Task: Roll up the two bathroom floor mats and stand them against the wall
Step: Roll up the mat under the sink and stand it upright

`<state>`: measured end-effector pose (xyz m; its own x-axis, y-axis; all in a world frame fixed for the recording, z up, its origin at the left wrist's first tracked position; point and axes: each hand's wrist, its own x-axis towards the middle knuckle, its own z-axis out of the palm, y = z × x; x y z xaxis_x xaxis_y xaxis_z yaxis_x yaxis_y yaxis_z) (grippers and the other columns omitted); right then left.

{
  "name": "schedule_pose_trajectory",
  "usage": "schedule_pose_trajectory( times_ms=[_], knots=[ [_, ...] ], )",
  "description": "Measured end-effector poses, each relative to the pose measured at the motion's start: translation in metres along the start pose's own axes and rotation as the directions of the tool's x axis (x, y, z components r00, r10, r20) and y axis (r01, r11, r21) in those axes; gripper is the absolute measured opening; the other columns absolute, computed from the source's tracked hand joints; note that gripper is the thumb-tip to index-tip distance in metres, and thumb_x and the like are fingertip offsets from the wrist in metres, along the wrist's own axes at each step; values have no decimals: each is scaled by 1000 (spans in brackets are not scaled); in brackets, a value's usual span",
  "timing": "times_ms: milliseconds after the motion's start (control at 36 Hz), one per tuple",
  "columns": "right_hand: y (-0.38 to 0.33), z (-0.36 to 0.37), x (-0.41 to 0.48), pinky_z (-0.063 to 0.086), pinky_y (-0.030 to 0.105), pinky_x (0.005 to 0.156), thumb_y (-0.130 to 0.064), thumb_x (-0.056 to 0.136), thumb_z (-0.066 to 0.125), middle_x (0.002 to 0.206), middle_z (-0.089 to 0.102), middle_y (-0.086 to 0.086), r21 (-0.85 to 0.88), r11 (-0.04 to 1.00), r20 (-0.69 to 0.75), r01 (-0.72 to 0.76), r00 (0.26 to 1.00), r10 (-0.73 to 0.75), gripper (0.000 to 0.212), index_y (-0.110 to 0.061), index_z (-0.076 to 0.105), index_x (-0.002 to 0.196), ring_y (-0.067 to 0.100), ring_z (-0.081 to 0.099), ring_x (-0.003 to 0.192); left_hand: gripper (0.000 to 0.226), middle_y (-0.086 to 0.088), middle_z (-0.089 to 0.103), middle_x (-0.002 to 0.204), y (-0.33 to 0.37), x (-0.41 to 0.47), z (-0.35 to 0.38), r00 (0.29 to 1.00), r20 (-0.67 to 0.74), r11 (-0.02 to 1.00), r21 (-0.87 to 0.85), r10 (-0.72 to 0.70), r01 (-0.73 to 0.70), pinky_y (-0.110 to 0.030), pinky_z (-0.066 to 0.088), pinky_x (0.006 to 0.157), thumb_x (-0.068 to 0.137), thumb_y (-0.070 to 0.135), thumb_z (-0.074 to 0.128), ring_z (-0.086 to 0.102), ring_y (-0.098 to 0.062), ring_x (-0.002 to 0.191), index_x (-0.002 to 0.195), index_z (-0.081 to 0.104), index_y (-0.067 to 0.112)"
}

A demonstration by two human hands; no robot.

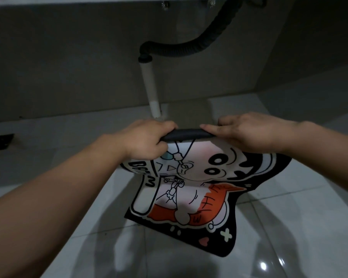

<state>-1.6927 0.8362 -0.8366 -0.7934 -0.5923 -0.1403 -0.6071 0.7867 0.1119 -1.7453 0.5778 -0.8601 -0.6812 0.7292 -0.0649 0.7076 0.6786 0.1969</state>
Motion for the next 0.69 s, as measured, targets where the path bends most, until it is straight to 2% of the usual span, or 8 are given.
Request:
schedule_pose_trajectory(
  times_ms=[83,222,361,417,472,556,639,694],
  knots=[
    [0,0,-1,44,38,59,-15,95,45,105,48,4,-103,995,-14,19,1000,-20,67,-31,11,150,23,53,72,32,9,46,73,1,1,0,1000,15,1000,15,-4,4,-29,30,62,85,24,52,48,-21,73,116,45,27],
    [1,7,-2,37,34,42,-4,79,60,93,47,8,-212,973,-33,92,994,-101,79,-26,27,147,23,47,53,26,-7,61,95,3,4,-3,997,15,991,113,-75,73,-30,40,68,83,13,49,57,-29,88,106,47,24],
    [0,0,-1,43,36,56,-11,92,44,122,44,8,-192,981,21,20,1000,-17,77,-40,0,148,22,54,67,21,-4,52,84,3,4,5,996,-40,991,101,-80,84,-33,39,63,83,8,48,54,-28,79,96,39,23],
    [2,1,-2,47,39,54,-9,88,47,109,51,8,-217,976,0,28,1000,-29,79,-38,5,149,27,57,67,21,-3,53,86,0,3,6,997,-54,993,106,-47,53,-32,33,63,83,11,47,52,-27,79,99,39,24],
    [5,7,-2,43,36,44,-8,82,51,91,51,8,-219,973,-57,71,995,-85,78,-32,17,149,30,53,56,26,0,55,89,-3,2,5,998,-58,993,116,4,2,-31,30,65,85,23,46,49,-23,78,110,43,24],
    [4,6,-3,40,32,41,-32,86,32,88,47,7,-208,973,-101,101,987,-124,62,-27,19,146,26,50,52,38,5,55,90,-4,0,4,996,-70,991,126,52,-42,-31,30,66,89,51,30,54,-21,83,114,46,26],
    [4,5,-6,42,33,55,-47,81,5,104,39,3,-168,979,-67,113,990,-125,69,-34,3,149,21,50,68,33,4,56,98,-6,2,5,998,-51,994,99,41,-35,-32,32,70,98,47,25,54,-20,89,113,45,25],
    [4,6,-6,38,31,57,-46,82,5,104,38,1,-112,989,-78,96,991,-105,67,-37,4,149,20,49,70,25,7,55,97,-7,4,3,999,-44,996,84,23,-19,-32,33,70,97,45,31,52,-17,85,109,44,27]
  ],
)
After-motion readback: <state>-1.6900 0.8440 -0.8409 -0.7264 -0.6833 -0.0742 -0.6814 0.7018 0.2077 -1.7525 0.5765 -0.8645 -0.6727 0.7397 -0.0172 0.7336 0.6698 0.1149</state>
